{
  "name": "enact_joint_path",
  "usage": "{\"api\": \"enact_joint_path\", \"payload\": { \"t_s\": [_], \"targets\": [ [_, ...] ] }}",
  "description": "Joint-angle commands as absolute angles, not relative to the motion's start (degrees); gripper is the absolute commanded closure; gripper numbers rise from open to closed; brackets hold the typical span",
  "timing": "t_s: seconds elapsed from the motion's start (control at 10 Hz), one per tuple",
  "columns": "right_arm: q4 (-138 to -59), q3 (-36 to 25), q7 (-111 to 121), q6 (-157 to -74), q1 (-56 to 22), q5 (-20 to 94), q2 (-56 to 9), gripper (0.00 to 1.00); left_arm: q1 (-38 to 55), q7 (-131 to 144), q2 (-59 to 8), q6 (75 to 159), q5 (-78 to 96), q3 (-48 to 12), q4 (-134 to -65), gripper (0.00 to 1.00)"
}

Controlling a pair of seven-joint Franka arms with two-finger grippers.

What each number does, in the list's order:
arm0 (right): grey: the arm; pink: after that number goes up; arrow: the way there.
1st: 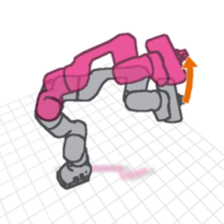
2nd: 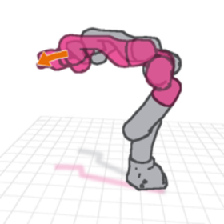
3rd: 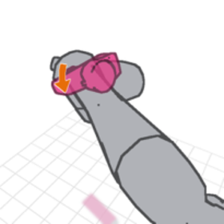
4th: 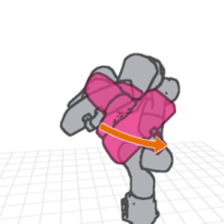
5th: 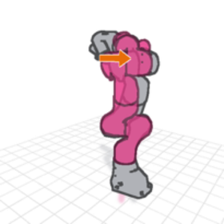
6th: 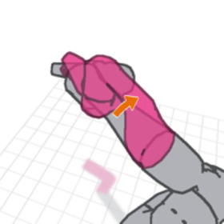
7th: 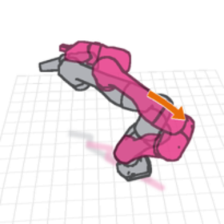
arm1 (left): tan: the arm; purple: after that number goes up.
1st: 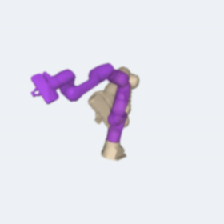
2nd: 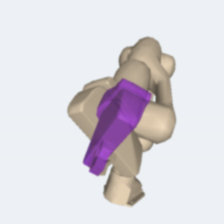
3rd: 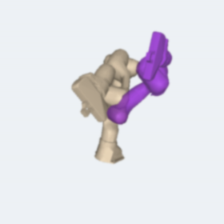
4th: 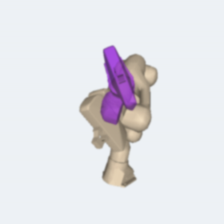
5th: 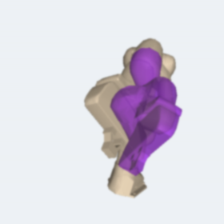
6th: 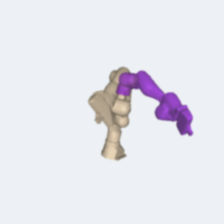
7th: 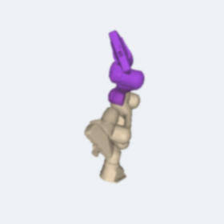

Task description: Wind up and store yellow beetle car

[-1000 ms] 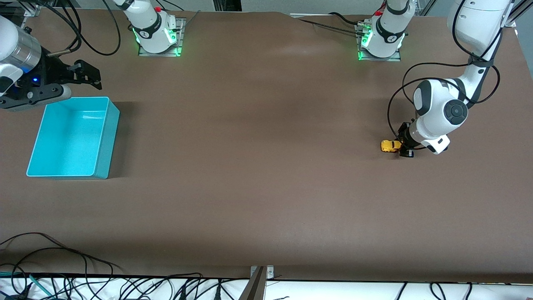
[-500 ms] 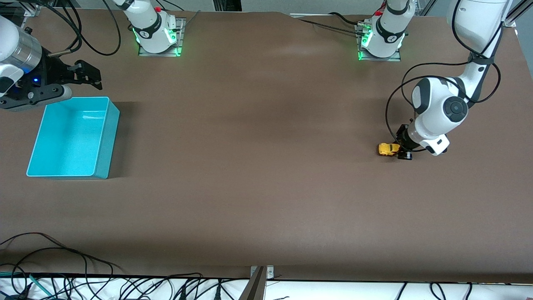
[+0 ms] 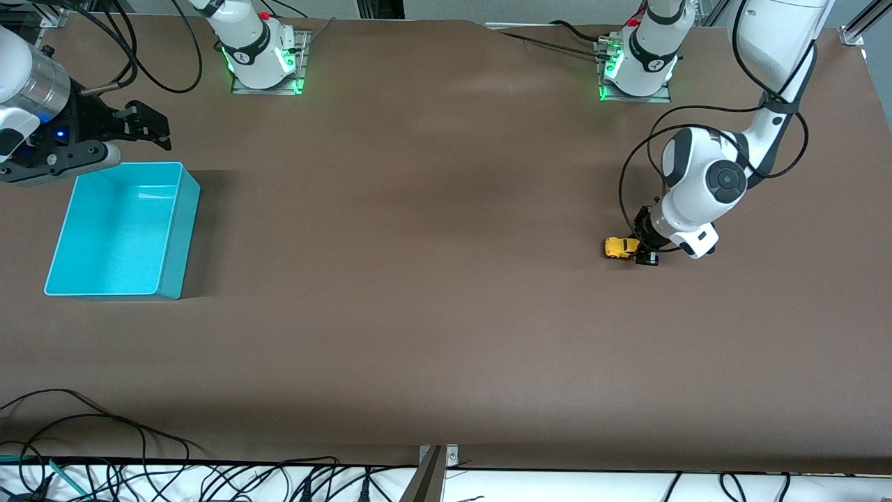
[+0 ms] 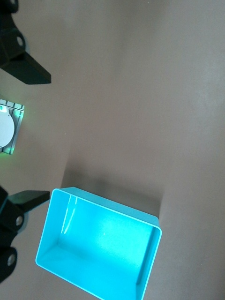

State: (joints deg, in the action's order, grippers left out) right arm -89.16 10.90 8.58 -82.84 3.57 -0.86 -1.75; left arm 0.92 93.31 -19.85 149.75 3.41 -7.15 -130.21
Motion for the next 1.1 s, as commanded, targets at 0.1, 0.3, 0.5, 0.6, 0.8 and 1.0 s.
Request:
{"api": "enact_joint_path", "payload": {
  "t_s": [0.1, 0.3, 0.5, 0.6, 0.8, 1.0],
  "targets": [
    [-87.63, 10.90, 8.70, -82.27, 3.08, -1.32, -2.37, 0.00, 1.93, 95.89, -23.10, 150.29, 4.13, -7.03, -127.36, 1.00],
    [-87.63, 10.90, 8.70, -82.27, 2.99, -1.32, -2.37, 0.00, 1.85, 94.66, -24.78, 151.08, 3.87, -7.03, -126.91, 1.00],
    [-87.63, 10.90, 8.70, -82.27, 3.08, -1.32, -2.37, 0.00, 1.23, 93.61, -24.87, 151.26, 3.87, -6.94, -127.00, 1.00],
    [-87.63, 10.90, 8.70, -82.27, 2.99, -1.32, -2.37, 0.00, 0.80, 92.91, -25.22, 151.26, 3.87, -6.77, -127.00, 1.00],
    [-87.63, 10.90, 8.70, -82.27, 2.99, -1.32, -2.37, 0.00, 0.35, 91.85, -25.66, 151.26, 3.87, -6.42, -127.00, 1.00],
    [-87.63, 10.90, 8.61, -82.27, 2.99, -1.23, -2.37, 0.00, -1.75, 89.92, -25.84, 151.26, 3.87, -6.33, -127.00, 1.00]
  ]
}}
